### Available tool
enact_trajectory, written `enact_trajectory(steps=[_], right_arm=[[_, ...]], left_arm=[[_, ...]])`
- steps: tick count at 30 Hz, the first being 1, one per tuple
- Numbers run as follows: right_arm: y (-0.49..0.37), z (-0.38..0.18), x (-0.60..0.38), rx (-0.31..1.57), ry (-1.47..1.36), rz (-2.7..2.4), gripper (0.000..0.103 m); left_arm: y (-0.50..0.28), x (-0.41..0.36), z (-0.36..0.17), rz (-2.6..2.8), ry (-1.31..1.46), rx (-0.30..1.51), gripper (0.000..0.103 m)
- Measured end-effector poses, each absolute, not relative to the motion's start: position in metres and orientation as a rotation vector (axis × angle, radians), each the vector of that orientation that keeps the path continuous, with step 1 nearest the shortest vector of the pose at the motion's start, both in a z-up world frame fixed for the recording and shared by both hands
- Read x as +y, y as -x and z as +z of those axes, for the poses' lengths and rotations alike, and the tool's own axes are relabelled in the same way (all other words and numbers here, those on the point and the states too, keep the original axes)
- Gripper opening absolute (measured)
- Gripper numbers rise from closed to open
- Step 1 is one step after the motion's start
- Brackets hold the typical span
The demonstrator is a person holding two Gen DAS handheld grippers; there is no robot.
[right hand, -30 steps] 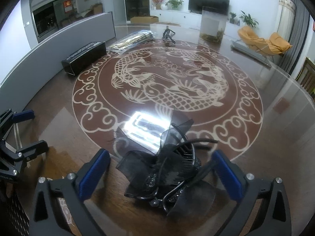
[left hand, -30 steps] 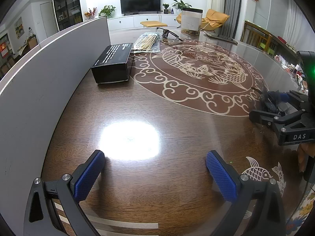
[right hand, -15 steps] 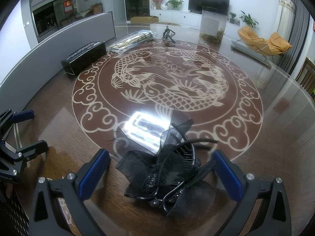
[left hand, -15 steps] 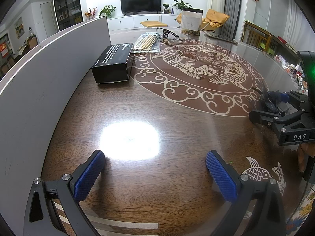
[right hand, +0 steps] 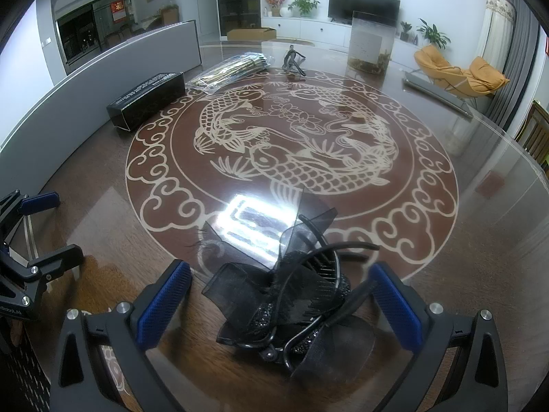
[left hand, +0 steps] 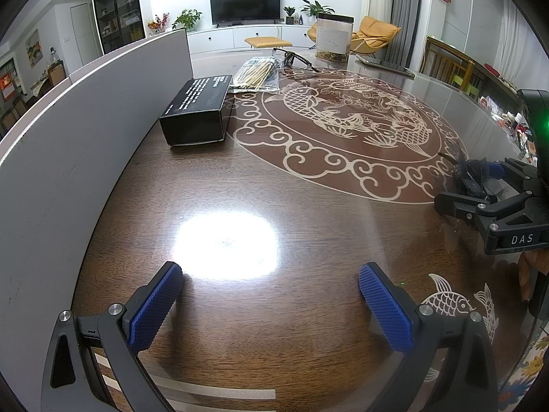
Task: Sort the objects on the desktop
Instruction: 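Hold the black item in the right gripper above the table, then grasp the black odor removing bar box with the left gripper while the right holds the black item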
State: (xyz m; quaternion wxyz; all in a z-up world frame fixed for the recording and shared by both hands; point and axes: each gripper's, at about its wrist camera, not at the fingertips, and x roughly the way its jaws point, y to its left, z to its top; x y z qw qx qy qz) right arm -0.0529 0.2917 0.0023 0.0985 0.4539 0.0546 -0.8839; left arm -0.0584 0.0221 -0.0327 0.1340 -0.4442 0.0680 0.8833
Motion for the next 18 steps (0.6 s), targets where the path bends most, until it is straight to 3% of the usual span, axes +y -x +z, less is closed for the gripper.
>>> enact_trajectory(steps=[11,18], right_arm=[[0.053,0.002,0.292,0.162,-1.343,-2.615,0.103],[0.053,0.002,0.292,0.162,-1.343,-2.615,0.103]], left_arm=[[0.067,0.025,-0.032,2.608,1.360,0.159,0.103],[0.144,0.029,-0.033,2.637,1.415,0.125,0.103]])
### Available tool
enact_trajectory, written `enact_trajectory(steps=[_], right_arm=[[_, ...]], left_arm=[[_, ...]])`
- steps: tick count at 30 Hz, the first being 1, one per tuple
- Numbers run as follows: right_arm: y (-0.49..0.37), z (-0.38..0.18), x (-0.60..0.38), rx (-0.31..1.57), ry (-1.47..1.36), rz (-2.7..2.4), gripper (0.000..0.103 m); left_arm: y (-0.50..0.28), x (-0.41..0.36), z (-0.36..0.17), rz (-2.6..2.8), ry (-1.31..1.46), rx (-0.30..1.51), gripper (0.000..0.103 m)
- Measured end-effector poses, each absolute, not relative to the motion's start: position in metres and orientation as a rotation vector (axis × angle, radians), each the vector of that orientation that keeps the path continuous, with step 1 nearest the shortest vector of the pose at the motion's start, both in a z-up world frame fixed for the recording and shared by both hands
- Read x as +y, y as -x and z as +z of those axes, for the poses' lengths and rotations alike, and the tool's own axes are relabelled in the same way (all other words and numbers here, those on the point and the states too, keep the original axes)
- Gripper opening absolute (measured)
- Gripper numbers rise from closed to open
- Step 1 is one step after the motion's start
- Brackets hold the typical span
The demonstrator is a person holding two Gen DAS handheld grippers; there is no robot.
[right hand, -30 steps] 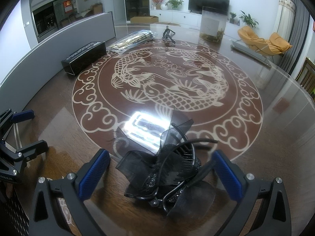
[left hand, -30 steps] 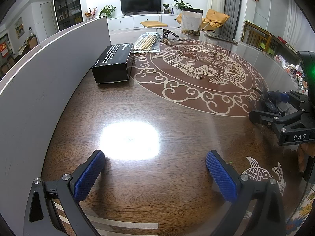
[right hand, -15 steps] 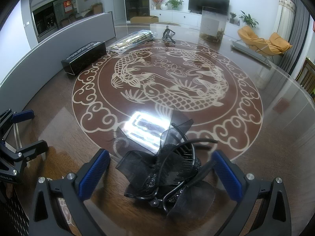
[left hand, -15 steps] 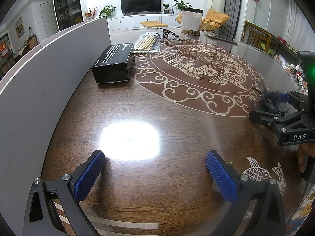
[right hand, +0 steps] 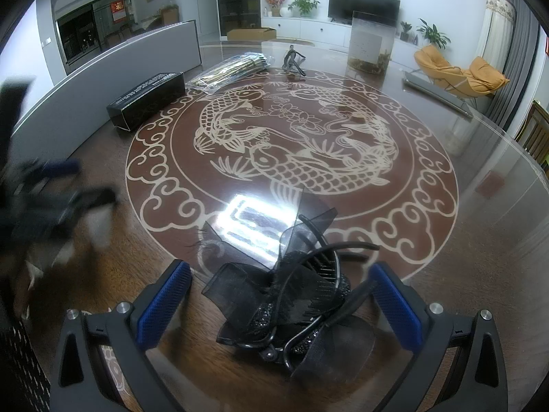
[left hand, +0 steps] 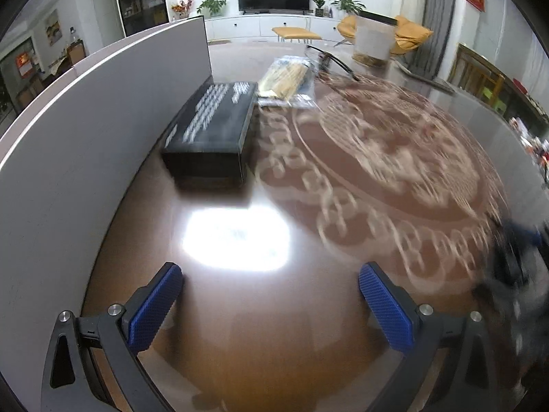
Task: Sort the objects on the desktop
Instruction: 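Grasp the black odor removing bar box with the left gripper while the right holds the black item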
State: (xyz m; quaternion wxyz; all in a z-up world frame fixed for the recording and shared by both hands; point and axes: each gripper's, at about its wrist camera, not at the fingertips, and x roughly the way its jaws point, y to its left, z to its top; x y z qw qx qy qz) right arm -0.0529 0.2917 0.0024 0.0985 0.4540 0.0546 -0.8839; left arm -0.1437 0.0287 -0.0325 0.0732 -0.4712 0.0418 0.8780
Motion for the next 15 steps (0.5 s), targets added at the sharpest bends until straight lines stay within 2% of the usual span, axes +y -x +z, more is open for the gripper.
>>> enact_trajectory(steps=[15], right_arm=[[0.053,0.003,0.292,0.162,-1.343,-2.615,0.103]], left_arm=[[0.245,0.023,-0.033,2.698,1.444,0.065,0.103]])
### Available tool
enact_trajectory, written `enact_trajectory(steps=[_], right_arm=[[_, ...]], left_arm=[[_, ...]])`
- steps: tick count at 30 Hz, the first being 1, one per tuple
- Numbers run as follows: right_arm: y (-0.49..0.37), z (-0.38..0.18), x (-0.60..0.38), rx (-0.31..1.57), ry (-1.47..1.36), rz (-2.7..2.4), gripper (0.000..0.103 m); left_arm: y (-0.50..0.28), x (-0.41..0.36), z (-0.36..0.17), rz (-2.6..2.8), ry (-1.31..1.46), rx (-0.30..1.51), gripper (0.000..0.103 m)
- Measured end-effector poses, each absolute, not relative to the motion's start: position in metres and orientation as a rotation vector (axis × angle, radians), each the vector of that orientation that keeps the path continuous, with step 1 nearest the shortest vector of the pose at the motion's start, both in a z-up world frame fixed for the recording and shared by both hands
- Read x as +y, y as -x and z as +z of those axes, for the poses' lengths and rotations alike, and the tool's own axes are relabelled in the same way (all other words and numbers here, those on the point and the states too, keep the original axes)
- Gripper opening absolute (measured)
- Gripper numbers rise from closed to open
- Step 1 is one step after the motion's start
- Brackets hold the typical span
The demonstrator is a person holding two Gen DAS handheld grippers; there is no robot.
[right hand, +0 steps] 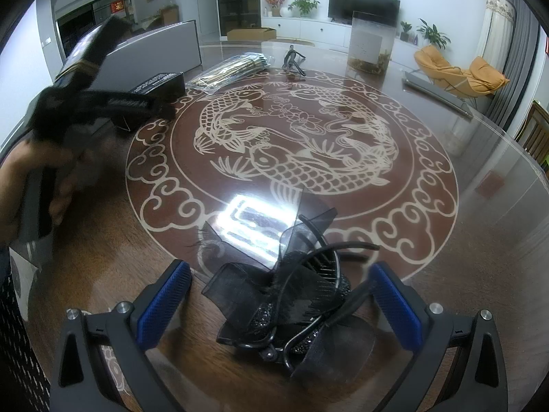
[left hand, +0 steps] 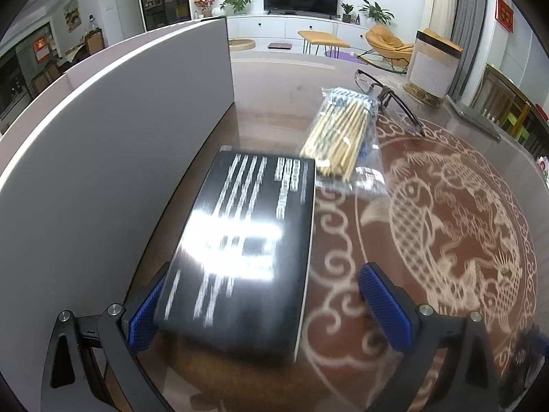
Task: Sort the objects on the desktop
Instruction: 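Grasp the black odor removing bar box with the left gripper while the right holds the black item, then lift the black box with the left gripper while the right holds the black item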
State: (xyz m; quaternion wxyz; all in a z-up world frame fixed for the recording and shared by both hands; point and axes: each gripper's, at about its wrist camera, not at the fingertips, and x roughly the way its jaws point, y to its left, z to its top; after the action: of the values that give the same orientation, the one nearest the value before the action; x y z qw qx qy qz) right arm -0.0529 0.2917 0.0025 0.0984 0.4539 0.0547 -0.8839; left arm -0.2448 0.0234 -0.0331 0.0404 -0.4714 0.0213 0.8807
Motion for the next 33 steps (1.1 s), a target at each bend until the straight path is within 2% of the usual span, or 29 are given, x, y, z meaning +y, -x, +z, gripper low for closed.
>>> enact_trajectory(steps=[7,8,9,10,11,16,26,33], right_arm=[[0.053,0.003,0.291,0.162,-1.343,-2.615,0.103],[0.053,0.003,0.292,0.162,-1.343,-2.615,0.103],[0.053,0.003,0.292,0.162,-1.343,-2.615,0.103],[0.053,0.003,0.292,0.162,-1.343,-2.615,0.103],[0.053,0.003,0.292,0.162,-1.343,-2.615,0.103],[0.053,0.003,0.292,0.162,-1.343,-2.615,0.103],[0.053,0.003,0.292,0.162,-1.343,-2.615,0.103],[0.053,0.003,0.292,0.163,-1.343,-2.615,0.103]], left_arm=[[0.272,0.033,-0.034,2.657,1.424,0.101,0.103],[0.271,0.033,-0.032,2.674,1.410,0.106,0.094],[0.270,0.032,-0.030,2.693,1.384,0.104,0.070],[0.268,0.030,-0.027,2.710,1.356,0.101,0.061],[0.265,0.029,-0.027,2.709,1.349,0.104,0.059],[0.234,0.019,-0.027,2.703,1.336,0.101,0.058],[0.112,0.014,-0.028,2.700,1.331,0.105,0.059],[0.094,0.019,-0.028,2.665,1.306,0.123,0.059]])
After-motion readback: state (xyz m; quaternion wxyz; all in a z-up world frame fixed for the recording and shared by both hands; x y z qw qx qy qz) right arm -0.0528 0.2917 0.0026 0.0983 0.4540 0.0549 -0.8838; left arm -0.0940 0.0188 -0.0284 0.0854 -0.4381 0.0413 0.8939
